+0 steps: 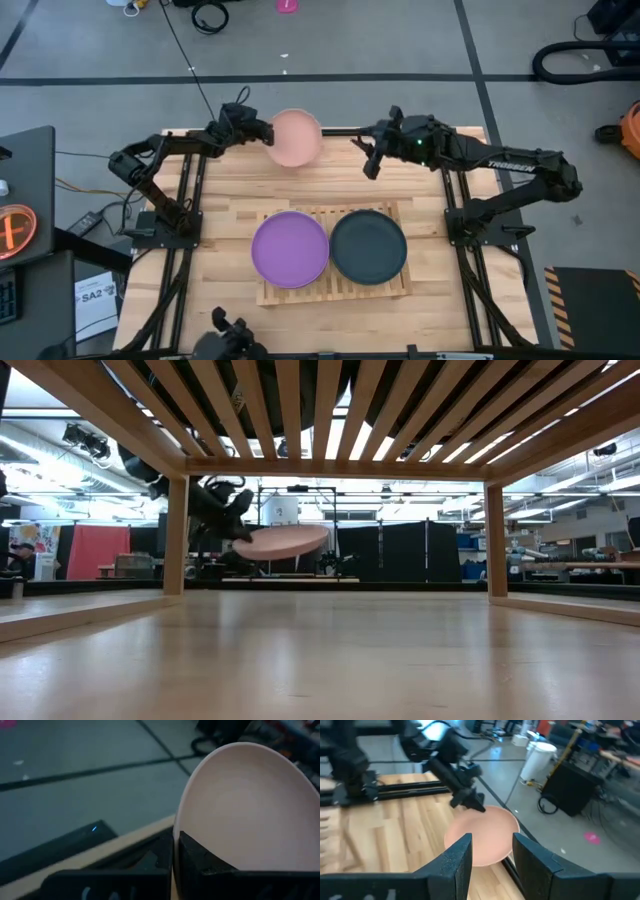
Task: Place and stack plates onto a shelf
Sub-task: Stack the light pink plate on top of the black plate on the shelf
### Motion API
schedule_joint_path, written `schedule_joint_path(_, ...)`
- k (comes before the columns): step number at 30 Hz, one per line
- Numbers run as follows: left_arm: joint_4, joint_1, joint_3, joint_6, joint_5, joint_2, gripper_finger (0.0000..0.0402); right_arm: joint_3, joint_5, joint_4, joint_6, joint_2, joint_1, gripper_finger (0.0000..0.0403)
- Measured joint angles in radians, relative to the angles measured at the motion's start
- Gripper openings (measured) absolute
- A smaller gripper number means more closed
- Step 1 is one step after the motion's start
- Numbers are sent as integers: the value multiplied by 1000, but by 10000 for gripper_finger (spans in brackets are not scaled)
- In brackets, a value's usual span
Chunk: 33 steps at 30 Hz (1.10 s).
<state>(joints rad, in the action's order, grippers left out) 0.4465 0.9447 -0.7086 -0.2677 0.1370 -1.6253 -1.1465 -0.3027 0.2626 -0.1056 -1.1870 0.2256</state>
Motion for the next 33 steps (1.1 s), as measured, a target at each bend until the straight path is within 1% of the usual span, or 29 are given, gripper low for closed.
schedule_joint_path(4, 100, -25, 0, -42, -1, 2, 14, 0, -1, 0, 67, 0, 48, 146)
schedule_joint_path(7, 163, -43, 0, -62, -1, 2, 14, 0, -22, 0, 118, 0, 82, 146)
schedule_joint_path(14, 318, -93, 0, -70, -4, 3, 14, 0, -95, 0, 290, 0, 152, 146)
schedule_joint_path(18, 397, -127, 0, -70, -31, 3, 14, 0, -96, -9, 374, -1, 181, 146)
schedule_joint_path(26, 469, -189, 0, -70, -64, 4, 14, 0, -84, -103, 536, -31, 187, 146)
schedule_joint_path(33, 468, -225, 0, -9, -96, 4, 14, 0, 24, -201, 575, -135, 175, 146)
